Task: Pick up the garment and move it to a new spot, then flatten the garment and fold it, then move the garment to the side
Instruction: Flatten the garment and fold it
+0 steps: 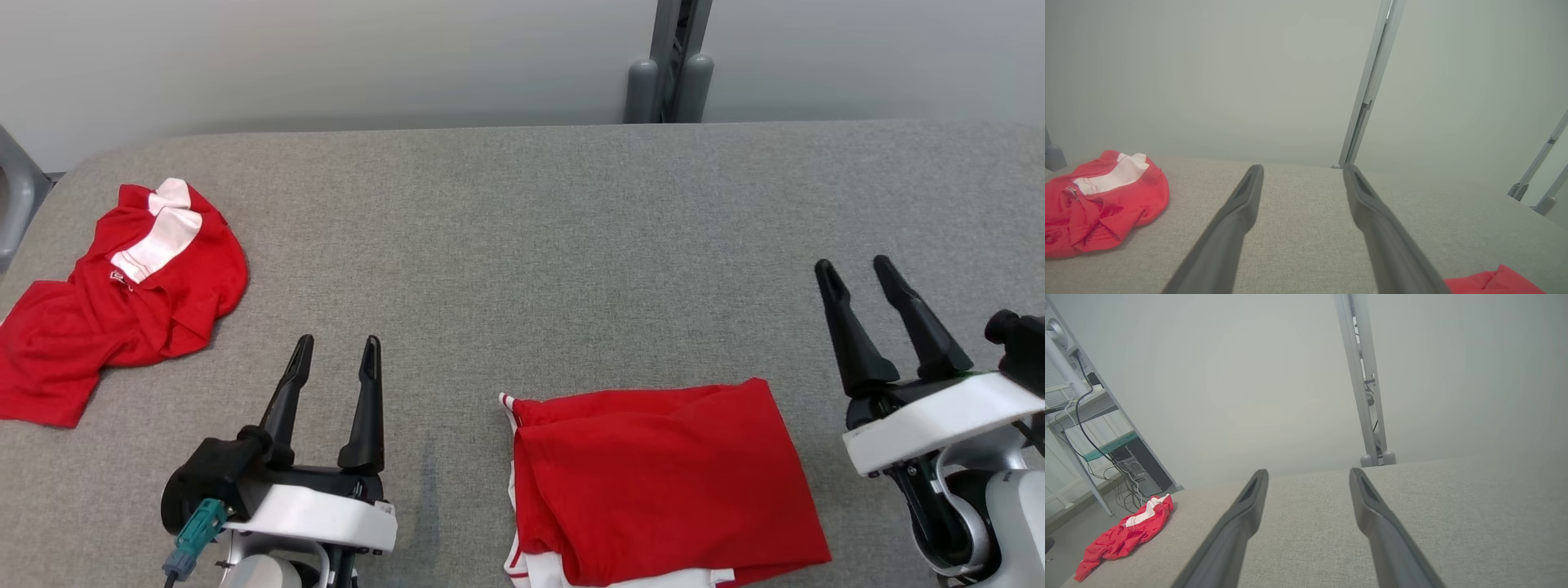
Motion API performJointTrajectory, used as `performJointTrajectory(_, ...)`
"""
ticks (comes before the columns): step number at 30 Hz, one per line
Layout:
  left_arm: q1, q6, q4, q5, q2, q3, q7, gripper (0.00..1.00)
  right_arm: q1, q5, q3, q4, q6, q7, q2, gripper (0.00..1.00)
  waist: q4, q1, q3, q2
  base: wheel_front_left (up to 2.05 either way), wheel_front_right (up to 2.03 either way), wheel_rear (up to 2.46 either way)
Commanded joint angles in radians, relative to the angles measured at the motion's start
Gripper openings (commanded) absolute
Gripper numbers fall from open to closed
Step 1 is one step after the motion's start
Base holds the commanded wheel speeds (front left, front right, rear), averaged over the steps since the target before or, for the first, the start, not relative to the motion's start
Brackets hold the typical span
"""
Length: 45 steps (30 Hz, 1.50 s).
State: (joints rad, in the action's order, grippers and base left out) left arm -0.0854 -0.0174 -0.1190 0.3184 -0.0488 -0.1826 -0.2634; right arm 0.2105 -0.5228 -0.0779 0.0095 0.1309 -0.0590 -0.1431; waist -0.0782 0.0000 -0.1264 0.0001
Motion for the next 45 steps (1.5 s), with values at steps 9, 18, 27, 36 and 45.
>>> performJointTrajectory(9,-0.010,0.007,0.001,-0.008,-0.004,0.007,-0.002,1.00,-0.070,0.168,0.061,0.112,0.000,0.252,-0.043,1.00,0.014,0.0000,-0.001,-0.0001,0.00,0.00,0.00)
performJointTrajectory(18,0.013,0.013,-0.009,-0.013,-0.004,0.020,-0.002,1.00,-0.103,0.297,0.157,0.160,0.000,0.326,0.042,1.00,0.027,0.0000,-0.005,-0.0001,0.00,0.00,0.00)
performJointTrajectory(27,0.024,0.016,-0.003,-0.012,-0.004,0.024,-0.002,1.00,-0.112,0.323,0.163,0.128,0.000,0.325,0.075,1.00,0.027,0.0000,-0.002,-0.0001,0.00,0.00,0.00)
performJointTrajectory(36,0.026,0.002,-0.002,0.006,-0.004,0.009,-0.002,1.00,-0.109,0.333,0.157,0.126,0.000,0.326,0.079,1.00,0.018,0.0000,0.002,-0.0001,0.00,0.00,0.00)
performJointTrajectory(45,0.026,0.000,-0.005,0.008,-0.004,0.005,-0.002,1.00,-0.106,0.331,0.150,0.134,0.000,0.325,0.076,1.00,0.017,0.0000,0.005,-0.0001,0.00,0.00,0.00)
